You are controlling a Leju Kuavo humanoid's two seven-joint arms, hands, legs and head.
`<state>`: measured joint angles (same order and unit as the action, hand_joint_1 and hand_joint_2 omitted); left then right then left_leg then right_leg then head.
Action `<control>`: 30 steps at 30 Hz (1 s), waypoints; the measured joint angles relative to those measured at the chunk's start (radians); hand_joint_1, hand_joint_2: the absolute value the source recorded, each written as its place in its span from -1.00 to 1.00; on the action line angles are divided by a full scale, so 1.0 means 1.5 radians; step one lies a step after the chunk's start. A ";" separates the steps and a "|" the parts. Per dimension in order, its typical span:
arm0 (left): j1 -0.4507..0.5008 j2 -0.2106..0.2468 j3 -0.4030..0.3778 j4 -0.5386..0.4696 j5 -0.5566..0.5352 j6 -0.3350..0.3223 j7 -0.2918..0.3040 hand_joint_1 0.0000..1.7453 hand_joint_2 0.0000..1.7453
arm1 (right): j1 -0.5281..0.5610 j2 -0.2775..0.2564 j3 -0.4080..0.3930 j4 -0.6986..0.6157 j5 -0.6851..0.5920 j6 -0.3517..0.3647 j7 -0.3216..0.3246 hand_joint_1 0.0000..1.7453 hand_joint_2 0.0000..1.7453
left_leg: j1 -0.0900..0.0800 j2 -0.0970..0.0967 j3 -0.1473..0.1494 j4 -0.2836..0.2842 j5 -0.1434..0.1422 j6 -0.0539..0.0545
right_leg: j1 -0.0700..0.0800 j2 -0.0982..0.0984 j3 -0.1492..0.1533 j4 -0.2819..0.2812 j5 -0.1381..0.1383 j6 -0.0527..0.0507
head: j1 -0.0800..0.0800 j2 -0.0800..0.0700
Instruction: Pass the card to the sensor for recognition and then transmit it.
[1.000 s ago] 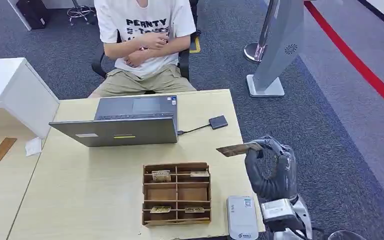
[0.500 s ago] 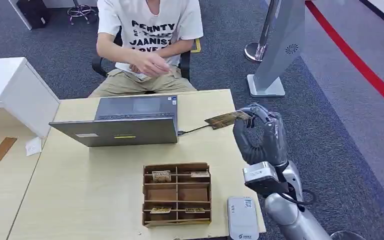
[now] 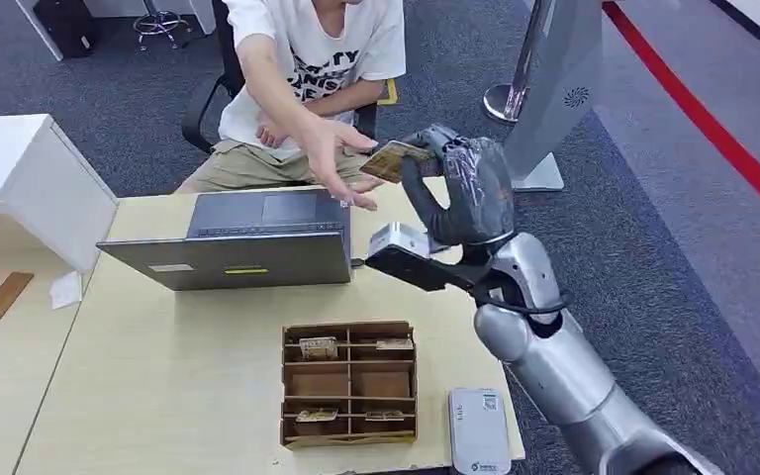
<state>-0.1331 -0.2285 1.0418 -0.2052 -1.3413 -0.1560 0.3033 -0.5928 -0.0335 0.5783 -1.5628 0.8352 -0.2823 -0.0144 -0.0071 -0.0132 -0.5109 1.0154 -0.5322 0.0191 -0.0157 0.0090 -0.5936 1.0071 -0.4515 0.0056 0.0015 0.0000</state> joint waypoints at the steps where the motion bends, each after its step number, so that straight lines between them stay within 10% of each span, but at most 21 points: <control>1: -0.001 0.000 -0.003 0.000 -0.003 -0.001 0.000 -1.00 -1.00 | -0.017 0.008 0.005 0.019 0.020 0.002 0.010 1.00 1.00 | 0.000 0.000 0.000 0.000 0.000 0.000 | 0.000 0.000 0.000 0.000 0.000 0.000 | 0.000 0.000; 15: -0.007 -0.001 -0.018 0.000 -0.009 -0.010 0.005 -1.00 -1.00 | -0.080 0.077 0.063 0.152 0.136 0.021 0.038 1.00 1.00 | 0.000 -0.001 0.000 0.000 0.000 0.000 | 0.000 -0.001 0.000 0.000 0.000 0.000 | 0.000 0.000; 16: -0.007 -0.001 -0.018 0.000 -0.009 -0.010 0.004 -1.00 -1.00 | -0.081 0.079 0.065 0.156 0.137 0.023 0.038 0.50 1.00 | 0.000 -0.001 -0.001 0.000 0.000 0.000 | 0.000 -0.001 0.000 0.000 0.000 0.000 | 0.000 0.000; 17: -0.007 -0.001 -0.018 0.000 -0.008 -0.010 0.004 -1.00 -1.00 | -0.081 0.081 0.067 0.162 0.139 0.026 0.038 -0.94 1.00 | 0.000 -0.001 -0.001 0.000 0.000 0.000 | 0.000 -0.001 0.000 0.000 0.000 0.000 | 0.000 0.000; 30: -0.006 -0.001 -0.018 0.000 0.003 -0.012 0.002 -1.00 -1.00 | -0.054 0.098 0.076 0.165 0.093 0.048 0.023 -1.00 1.00 | 0.000 -0.001 -0.001 0.000 0.000 0.000 | 0.000 0.000 0.000 0.000 0.000 0.000 | 0.000 0.000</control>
<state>-0.1424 -0.2300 1.0143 -0.2052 -1.3371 -0.1740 0.3059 -0.6738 0.1141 0.6920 -1.3153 0.9747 -0.2106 0.0195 -0.0072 -0.0145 -0.5117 1.0153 -0.5323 0.0192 -0.0156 0.0084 -0.5942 1.0066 -0.4517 0.0058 0.0015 0.0000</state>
